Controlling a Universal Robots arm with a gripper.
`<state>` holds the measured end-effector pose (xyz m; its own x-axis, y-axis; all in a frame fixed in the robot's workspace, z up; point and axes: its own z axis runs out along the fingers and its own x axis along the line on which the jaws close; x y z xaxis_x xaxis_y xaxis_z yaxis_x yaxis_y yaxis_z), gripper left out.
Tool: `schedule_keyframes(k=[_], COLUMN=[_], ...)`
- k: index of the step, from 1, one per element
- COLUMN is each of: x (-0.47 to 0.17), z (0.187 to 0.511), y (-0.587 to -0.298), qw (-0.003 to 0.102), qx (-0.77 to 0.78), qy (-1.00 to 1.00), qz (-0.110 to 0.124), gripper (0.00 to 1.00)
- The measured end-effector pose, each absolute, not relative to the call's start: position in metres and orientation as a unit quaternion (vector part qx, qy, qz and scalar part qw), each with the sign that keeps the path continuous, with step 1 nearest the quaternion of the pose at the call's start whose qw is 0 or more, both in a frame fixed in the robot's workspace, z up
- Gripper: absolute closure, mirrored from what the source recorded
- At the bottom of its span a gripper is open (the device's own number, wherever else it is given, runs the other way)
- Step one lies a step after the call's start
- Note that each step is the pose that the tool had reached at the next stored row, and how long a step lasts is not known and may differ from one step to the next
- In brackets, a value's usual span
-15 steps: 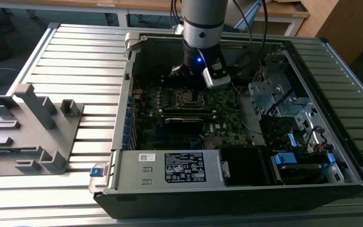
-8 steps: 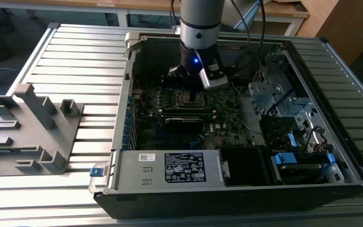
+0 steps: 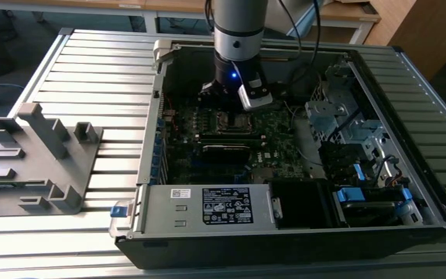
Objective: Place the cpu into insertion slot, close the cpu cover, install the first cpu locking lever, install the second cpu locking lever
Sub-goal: 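Install the second cpu locking lever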
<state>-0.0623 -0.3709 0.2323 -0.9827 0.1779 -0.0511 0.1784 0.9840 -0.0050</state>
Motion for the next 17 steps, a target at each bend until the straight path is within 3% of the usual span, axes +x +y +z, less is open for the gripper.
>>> schedule_keyframes(k=[17], x=[-0.0636], z=[0.2322], y=[-0.3723], qw=[0.025], qx=[0.089], qy=[0.996], qz=[-0.006], gripper=[0.90])
